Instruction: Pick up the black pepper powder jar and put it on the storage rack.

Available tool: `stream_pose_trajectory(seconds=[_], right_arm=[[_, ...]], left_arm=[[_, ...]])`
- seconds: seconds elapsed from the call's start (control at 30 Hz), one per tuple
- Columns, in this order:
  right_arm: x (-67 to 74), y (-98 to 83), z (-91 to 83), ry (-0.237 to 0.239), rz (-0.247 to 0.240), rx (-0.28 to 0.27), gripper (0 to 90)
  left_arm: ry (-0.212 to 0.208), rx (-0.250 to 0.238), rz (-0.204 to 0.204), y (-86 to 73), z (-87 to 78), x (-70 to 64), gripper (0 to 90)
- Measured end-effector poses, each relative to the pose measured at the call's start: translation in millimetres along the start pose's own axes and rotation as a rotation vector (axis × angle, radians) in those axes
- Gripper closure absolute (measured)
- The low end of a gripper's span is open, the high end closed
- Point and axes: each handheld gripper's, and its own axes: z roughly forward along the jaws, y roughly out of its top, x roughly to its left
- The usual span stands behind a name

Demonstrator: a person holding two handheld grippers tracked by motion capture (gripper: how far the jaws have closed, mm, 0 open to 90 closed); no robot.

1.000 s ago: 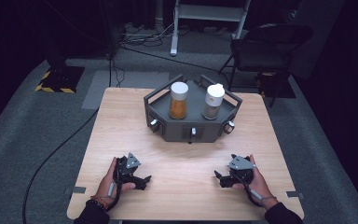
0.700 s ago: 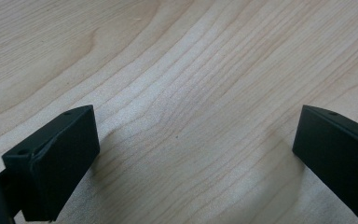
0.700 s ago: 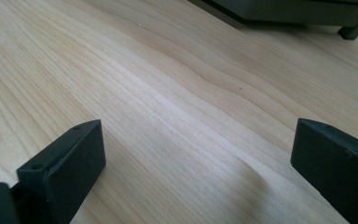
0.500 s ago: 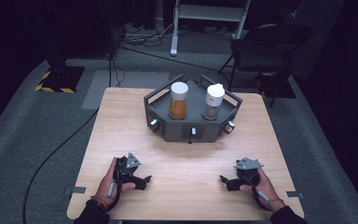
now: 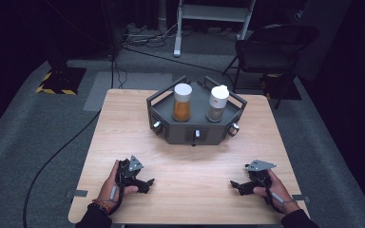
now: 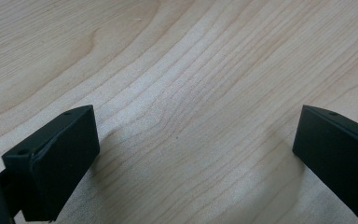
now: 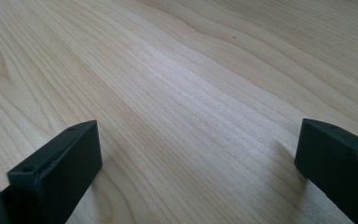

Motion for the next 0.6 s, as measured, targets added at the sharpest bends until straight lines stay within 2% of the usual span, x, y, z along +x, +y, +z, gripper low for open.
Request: stream_pose_trajectory(seconds=[0.6], right_arm=[[-2.2, -0.7, -0.4, 0.003, 0.001, 0.000, 0.0]], left_arm=[[-0.001, 0.001, 0.001, -0.1, -0.3, 0.0, 0.4]])
